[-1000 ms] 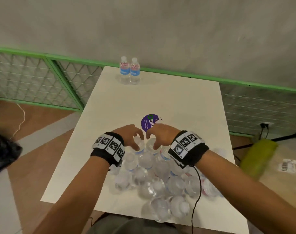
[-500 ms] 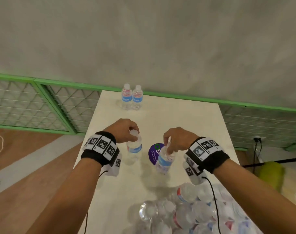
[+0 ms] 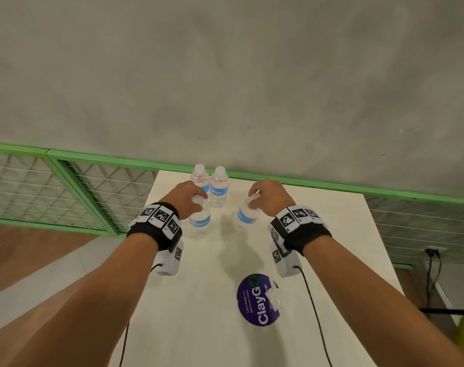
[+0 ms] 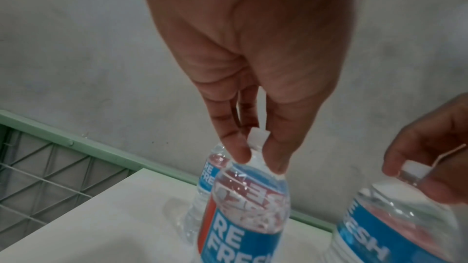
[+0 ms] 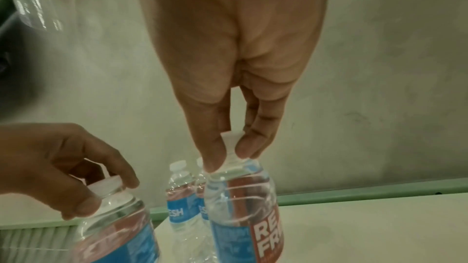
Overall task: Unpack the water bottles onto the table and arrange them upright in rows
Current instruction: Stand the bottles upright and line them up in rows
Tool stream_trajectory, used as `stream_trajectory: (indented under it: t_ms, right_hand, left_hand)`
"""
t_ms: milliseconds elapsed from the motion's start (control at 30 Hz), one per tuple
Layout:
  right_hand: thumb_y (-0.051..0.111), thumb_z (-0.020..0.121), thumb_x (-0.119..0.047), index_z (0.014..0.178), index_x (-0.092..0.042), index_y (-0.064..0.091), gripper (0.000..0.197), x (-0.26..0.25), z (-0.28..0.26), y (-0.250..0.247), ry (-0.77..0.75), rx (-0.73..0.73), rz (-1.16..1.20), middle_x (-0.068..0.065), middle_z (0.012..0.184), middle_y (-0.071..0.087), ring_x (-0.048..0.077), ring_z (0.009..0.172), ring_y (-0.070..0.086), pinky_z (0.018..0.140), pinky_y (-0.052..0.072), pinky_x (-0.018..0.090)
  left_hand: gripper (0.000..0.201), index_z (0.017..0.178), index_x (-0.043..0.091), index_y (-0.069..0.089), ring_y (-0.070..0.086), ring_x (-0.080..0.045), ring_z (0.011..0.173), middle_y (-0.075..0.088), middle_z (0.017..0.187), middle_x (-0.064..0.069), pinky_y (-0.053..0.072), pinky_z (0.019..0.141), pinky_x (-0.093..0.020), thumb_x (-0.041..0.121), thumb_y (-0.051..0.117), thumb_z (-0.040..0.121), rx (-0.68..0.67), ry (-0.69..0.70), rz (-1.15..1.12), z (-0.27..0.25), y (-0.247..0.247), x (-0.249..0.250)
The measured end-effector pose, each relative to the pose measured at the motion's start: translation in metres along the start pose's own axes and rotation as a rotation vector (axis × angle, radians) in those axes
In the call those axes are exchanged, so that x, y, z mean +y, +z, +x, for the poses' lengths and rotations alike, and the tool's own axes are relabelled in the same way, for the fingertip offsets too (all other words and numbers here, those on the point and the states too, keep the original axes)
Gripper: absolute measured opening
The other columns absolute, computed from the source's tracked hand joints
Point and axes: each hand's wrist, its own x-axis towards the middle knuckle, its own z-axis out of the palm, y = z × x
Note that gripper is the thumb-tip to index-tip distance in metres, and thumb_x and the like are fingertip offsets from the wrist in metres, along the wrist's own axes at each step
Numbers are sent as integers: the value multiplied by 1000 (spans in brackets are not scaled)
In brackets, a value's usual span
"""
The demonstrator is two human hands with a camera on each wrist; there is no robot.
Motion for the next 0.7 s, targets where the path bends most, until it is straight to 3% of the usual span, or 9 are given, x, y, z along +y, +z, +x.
stream_trajectory:
  t_ms: [167,300,467,600,700]
  right_hand:
    - [68,79,-4,108,-8,68,29,5,40,5,-25,17,-15,10,115,63,27,99,60,78,43,26]
    - [67,81,-1,110,-8,68,30,8,60,11,-55,-11,-15,11,119,62,27,108,59,81,41,24]
    - [73,77,-13,109,-10,66,33,14,70,11,-75,15,-8,5,103,56,19,95,53,78,35,22]
    - [72,76,-11,102,-8,65,27,14,75,12,-26,26,-22,4,86,53,22,78,50,62,37,23]
    - [68,80,-7,105,-8,66,26,11,80,15,-52,43,-25,8,93,58,21,80,50,70,38,24]
  left_hand:
    - [35,116,12,62,50,-30,113,54,122,-15,35,92,-30,7,63,82,38,-34,-15,27,9,-13]
    - [31,114,15,63,50,-31,113,52,121,-14,37,94,-33,9,63,83,84,-43,-58,40,10,-18]
    - [36,116,16,62,52,-29,106,51,116,-13,36,86,-28,17,68,80,83,-49,-75,45,8,-22]
    - [31,112,12,63,53,-31,101,54,108,-16,34,80,-27,17,66,82,118,-54,-43,47,8,-24]
    - [30,113,11,63,52,-29,99,54,108,-16,34,81,-26,15,66,83,128,-42,-35,49,8,-25]
